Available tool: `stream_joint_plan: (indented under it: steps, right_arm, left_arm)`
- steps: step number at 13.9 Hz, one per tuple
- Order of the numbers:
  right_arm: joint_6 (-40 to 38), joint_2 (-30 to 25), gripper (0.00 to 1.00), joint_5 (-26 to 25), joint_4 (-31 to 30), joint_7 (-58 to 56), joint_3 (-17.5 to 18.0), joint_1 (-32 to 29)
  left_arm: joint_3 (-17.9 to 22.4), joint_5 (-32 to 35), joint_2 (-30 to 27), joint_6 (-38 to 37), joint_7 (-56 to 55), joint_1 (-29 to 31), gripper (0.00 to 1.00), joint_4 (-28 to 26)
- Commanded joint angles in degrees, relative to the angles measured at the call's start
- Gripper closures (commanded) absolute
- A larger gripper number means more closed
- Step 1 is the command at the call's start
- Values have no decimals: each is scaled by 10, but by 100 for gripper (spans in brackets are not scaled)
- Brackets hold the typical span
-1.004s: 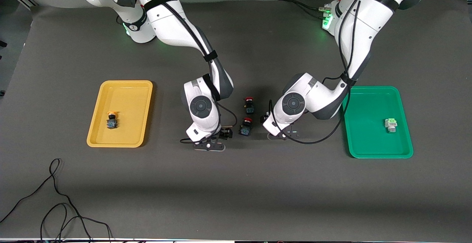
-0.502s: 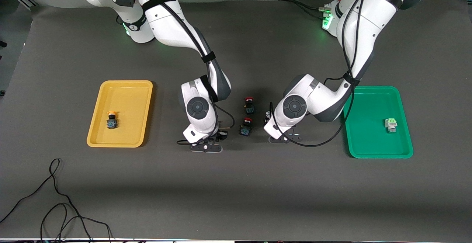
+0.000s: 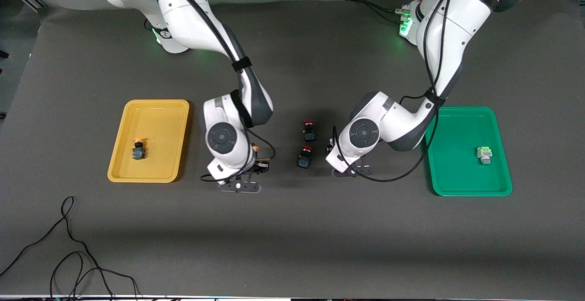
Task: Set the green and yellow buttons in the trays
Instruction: 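Grasp the yellow and green buttons with the right and left grippers, then place the second yellow button in the yellow tray with the right gripper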
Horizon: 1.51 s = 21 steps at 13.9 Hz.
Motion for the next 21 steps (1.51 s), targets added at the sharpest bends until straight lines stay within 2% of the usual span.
stream_joint_plan:
  steps: [1, 3, 5, 7, 8, 9, 10, 12, 14, 16, 19, 20, 21]
  right_arm:
    - [-93, -60, 73, 4, -7, -91, -48, -4]
    - [-154, -82, 73, 4, -21, -185, -113, -2]
    - [-156, -103, 73, 5, -77, -285, -161, -1]
    - [-128, -108, 73, 6, -136, -352, -194, -2]
    - [-101, -109, 73, 6, -167, -375, -203, -2]
    - [-64, -109, 73, 13, -204, -414, -211, -3]
    - [-19, -109, 73, 21, -245, -452, -215, -7]
    - [55, -103, 73, 76, -308, -510, -214, -9]
    - [75, -89, 73, 109, -329, -539, -211, -11]
    - [76, -77, 73, 111, -331, -540, -209, -11]
    - [75, -58, 73, 125, -333, -540, -195, -13]
    - [75, -54, 68, 135, -336, -540, -193, -13]
    - [72, -51, 37, 143, -335, -538, -193, -13]
  left_arm:
    - [4, -5, 13, -2, -41, -7, 18, -4]
    - [3, -5, 16, 0, -79, -8, 19, -4]
    - [3, -13, 21, 15, -111, -12, 19, -4]
    - [4, -17, 29, 33, -128, -20, 19, -4]
    - [4, -17, 31, 35, -127, -22, 29, -4]
    - [4, -16, 31, 35, -123, -23, 58, -4]
    - [4, -13, 31, 34, -122, -24, 100, -4]
    - [5, -9, 28, 32, -124, -31, 100, -7]
    - [5, -6, 10, 14, -117, -21, 100, -4]
    - [4, -7, -15, -43, -82, -14, 100, 3]
    - [4, -8, -89, -142, -23, 11, 100, 3]
    - [2, -8, -116, -184, 18, 29, 100, 4]
    - [4, -10, -144, -223, 69, 47, 100, 8]
